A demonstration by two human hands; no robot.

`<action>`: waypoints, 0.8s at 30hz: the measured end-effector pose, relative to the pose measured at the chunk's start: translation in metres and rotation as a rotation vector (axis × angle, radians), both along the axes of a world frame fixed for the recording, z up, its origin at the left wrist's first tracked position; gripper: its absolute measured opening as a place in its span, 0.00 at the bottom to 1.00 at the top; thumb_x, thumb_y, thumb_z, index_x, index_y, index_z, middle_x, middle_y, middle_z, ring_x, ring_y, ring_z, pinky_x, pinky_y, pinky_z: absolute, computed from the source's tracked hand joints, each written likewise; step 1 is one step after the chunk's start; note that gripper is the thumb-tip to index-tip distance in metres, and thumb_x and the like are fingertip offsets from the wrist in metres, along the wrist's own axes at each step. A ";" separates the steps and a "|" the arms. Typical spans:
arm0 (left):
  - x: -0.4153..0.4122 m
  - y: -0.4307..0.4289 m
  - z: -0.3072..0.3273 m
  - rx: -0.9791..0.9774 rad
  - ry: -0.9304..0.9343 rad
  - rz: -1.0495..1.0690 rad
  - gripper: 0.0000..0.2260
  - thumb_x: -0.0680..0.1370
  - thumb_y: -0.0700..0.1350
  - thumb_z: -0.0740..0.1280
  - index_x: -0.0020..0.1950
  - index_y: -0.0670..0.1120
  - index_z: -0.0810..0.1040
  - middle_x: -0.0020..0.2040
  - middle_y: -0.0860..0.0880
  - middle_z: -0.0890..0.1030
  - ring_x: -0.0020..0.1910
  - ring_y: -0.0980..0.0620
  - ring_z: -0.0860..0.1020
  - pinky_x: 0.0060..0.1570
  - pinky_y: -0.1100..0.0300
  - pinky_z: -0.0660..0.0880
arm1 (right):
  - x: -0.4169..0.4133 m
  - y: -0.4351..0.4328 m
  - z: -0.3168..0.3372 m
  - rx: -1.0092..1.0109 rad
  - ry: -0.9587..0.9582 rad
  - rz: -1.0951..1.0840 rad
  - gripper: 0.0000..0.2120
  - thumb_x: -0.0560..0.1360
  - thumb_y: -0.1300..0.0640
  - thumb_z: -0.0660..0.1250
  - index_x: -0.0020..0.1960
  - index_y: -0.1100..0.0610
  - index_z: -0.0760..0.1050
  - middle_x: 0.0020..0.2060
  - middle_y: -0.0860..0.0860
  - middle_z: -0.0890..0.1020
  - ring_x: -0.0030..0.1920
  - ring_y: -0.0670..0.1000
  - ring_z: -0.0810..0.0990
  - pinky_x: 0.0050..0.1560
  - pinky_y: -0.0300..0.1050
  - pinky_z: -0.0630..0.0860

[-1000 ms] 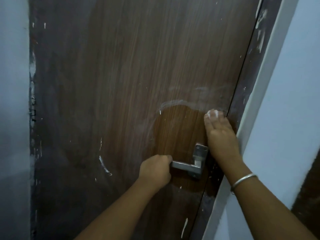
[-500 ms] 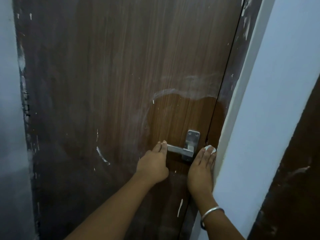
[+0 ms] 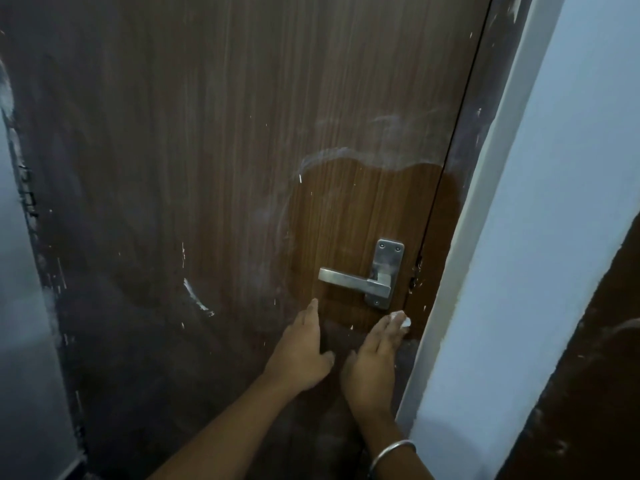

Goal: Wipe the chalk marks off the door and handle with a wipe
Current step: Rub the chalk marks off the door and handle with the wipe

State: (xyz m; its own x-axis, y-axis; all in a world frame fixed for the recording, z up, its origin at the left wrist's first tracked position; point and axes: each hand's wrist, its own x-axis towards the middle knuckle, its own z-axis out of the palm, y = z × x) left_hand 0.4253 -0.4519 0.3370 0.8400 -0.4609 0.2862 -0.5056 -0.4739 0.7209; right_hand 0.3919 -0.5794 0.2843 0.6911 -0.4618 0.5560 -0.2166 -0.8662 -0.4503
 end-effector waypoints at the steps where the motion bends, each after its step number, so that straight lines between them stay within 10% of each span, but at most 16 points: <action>1: 0.002 0.001 -0.003 0.010 -0.002 0.000 0.41 0.70 0.45 0.71 0.75 0.52 0.50 0.73 0.50 0.62 0.71 0.49 0.62 0.68 0.47 0.65 | 0.001 0.005 -0.007 -0.073 0.036 0.060 0.41 0.73 0.62 0.65 0.75 0.64 0.41 0.75 0.59 0.40 0.75 0.63 0.45 0.71 0.57 0.58; 14: 0.017 0.016 -0.003 -0.009 -0.163 0.116 0.31 0.72 0.32 0.62 0.73 0.47 0.58 0.70 0.47 0.64 0.68 0.51 0.65 0.66 0.57 0.66 | 0.048 0.024 0.013 -0.873 0.357 0.408 0.30 0.76 0.55 0.59 0.75 0.58 0.52 0.76 0.56 0.49 0.75 0.56 0.42 0.72 0.54 0.37; 18: 0.016 0.028 -0.006 0.027 -0.102 0.080 0.34 0.71 0.31 0.63 0.73 0.48 0.57 0.71 0.49 0.62 0.70 0.51 0.63 0.67 0.53 0.66 | 0.016 -0.003 -0.013 -0.644 0.154 0.241 0.31 0.70 0.59 0.68 0.71 0.60 0.64 0.73 0.56 0.63 0.73 0.57 0.59 0.70 0.59 0.57; 24: 0.004 0.017 -0.016 0.045 -0.025 0.031 0.33 0.72 0.33 0.64 0.74 0.48 0.56 0.71 0.49 0.62 0.69 0.51 0.62 0.68 0.54 0.64 | -0.009 -0.013 -0.018 -0.158 0.164 -0.194 0.40 0.72 0.53 0.68 0.74 0.68 0.51 0.74 0.65 0.53 0.74 0.64 0.48 0.70 0.53 0.54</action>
